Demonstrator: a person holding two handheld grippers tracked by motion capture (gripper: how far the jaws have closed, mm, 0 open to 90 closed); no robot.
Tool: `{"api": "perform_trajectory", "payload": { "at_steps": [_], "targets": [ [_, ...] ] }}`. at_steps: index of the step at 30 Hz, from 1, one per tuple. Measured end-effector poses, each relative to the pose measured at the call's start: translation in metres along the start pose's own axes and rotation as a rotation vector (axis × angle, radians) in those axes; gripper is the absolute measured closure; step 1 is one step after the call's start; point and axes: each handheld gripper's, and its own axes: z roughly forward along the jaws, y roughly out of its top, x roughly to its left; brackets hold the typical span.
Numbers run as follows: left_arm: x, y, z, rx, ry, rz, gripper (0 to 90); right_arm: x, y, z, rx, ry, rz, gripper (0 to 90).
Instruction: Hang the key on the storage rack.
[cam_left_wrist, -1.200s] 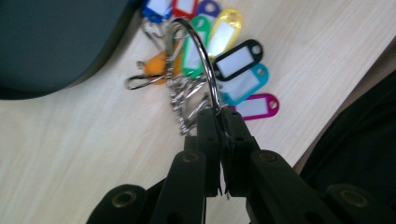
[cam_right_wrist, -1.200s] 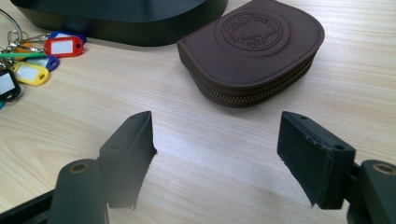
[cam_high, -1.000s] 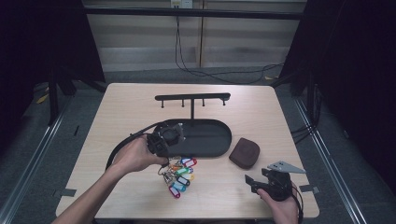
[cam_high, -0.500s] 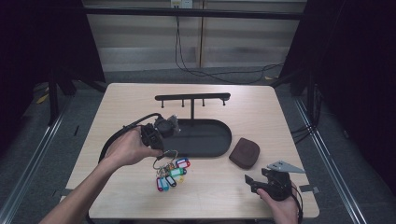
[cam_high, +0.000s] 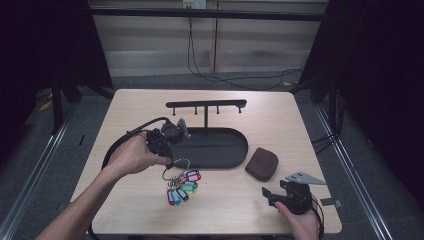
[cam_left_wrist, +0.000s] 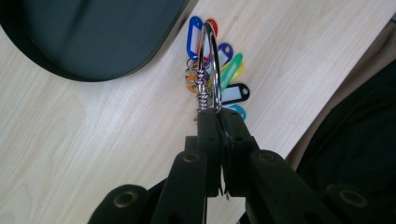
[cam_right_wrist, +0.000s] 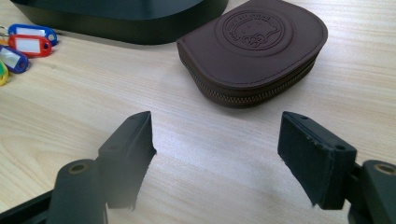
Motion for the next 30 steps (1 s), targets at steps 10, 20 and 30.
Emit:
{"api": "perform_trajectory", "payload": {
  "at_steps": [10, 20, 30],
  "targets": [
    [-0.001, 0.001, -0.024, -0.022, 0.014, -0.017, 88.1, -0.001, 0.000, -0.001, -0.005, -0.001, -0.001, 26.8],
    [-0.004, 0.006, -0.043, -0.043, 0.038, 0.001, 88.1, -0.001, 0.001, 0.000, -0.008, -0.003, 0.001, 26.8],
    [0.003, 0.008, -0.063, -0.066, 0.036, -0.019, 88.1, -0.001, 0.001, -0.001, -0.009, -0.006, 0.000, 26.8]
  ]
}}
